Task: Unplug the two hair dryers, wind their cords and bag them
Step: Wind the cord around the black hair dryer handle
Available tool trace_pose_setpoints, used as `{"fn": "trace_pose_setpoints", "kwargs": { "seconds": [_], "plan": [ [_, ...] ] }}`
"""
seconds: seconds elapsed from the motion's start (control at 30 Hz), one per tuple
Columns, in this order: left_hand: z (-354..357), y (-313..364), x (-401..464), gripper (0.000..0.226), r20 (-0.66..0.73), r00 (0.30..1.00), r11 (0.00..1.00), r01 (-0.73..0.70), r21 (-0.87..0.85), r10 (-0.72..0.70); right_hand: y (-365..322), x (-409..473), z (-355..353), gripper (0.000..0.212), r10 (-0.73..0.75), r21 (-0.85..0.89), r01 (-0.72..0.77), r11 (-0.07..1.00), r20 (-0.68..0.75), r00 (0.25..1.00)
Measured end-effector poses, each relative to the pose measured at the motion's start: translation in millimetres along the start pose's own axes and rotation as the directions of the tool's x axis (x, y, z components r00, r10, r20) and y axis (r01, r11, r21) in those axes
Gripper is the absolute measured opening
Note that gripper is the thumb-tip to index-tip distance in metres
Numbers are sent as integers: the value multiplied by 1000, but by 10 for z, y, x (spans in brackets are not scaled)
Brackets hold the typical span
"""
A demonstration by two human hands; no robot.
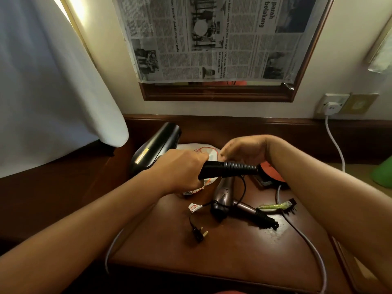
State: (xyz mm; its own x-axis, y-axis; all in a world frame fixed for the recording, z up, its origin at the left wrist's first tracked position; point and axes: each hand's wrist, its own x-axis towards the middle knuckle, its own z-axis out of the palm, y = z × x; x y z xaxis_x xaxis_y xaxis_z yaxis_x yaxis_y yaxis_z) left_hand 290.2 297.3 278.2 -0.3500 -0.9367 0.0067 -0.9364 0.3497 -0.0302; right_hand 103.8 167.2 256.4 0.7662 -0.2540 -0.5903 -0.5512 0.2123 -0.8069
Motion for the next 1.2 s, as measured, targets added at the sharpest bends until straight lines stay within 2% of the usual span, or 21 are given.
{"fn": "trace_pose_setpoints", "kwargs": {
  "seconds": [0.07, 0.17, 0.27, 0.33, 0.4, 0.5, 0.57, 0.63, 0.7, 0.77, 0.83, 0.87, 0.93, 0.97, 1.0, 1.1, 1.2],
  "plan": [
    [23, 30, 0, 32, 23, 1000, 999, 5, 47, -7, -174, -39, 75, 23, 18, -83, -21, 996, -38, 999],
    [98, 11, 7, 36, 66, 995, 997, 69, 46, -72, -376, -141, 269, 28, -147, -364, 80, 928, -161, 976],
    [173, -75, 22, 36, 101, 982, 987, 159, 12, -159, -417, -195, 461, 19, -251, -664, 58, 745, -199, 947],
    [225, -113, 29, 39, 107, 980, 985, 170, -10, -168, -341, -152, 559, 26, -312, -810, 17, 586, -206, 928],
    [268, -126, 40, 39, 114, 980, 985, 166, -41, -160, -220, -88, 620, 36, -429, -875, 6, 484, -231, 873],
    [329, -119, 50, 36, 133, 978, 981, 171, -93, -158, -40, -30, 622, 36, -561, -877, 32, 480, -279, 780],
    [366, -114, 52, 35, 134, 979, 975, 173, -138, -155, 44, -22, 600, 32, -596, -854, 67, 517, -302, 744],
    [382, -129, 21, 44, 98, 983, 972, 170, -160, -156, 100, -20, 582, 29, -608, -835, 85, 543, -321, 726],
    [390, -192, -59, 57, -19, 976, 952, 209, -225, -218, 144, -32, 571, 28, -605, -815, 94, 572, -342, 719],
    [427, -299, -185, 63, -211, 917, 900, 248, -360, -337, 185, -49, 559, 29, -597, -795, 92, 600, -368, 713],
    [511, -439, -312, 62, -313, 818, 793, 255, -554, -482, 214, -47, 560, 30, -589, -778, 87, 622, -391, 708],
    [555, -516, -359, 59, -274, 783, 687, 252, -681, -558, 227, -40, 567, 30, -585, -770, 89, 632, -399, 707],
    [625, -650, -416, 52, -72, 768, 387, 238, -891, -637, 242, -12, 597, 32, -568, -756, 81, 649, -411, 713],
    [653, -711, -434, 50, 22, 774, 240, 224, -945, -633, 250, 7, 612, 32, -557, -751, 75, 656, -416, 719],
    [672, -767, -453, 49, 88, 780, 138, 218, -966, -620, 253, 28, 631, 33, -547, -742, 71, 666, -421, 724],
    [732, -924, -491, 53, 211, 809, -8, 247, -969, -548, 235, 85, 706, 31, -527, -711, 81, 698, -435, 730],
    [796, -1056, -510, 67, 313, 839, -147, 277, -950, -446, 198, 151, 761, 32, -517, -699, 78, 711, -444, 732]
  ]
}}
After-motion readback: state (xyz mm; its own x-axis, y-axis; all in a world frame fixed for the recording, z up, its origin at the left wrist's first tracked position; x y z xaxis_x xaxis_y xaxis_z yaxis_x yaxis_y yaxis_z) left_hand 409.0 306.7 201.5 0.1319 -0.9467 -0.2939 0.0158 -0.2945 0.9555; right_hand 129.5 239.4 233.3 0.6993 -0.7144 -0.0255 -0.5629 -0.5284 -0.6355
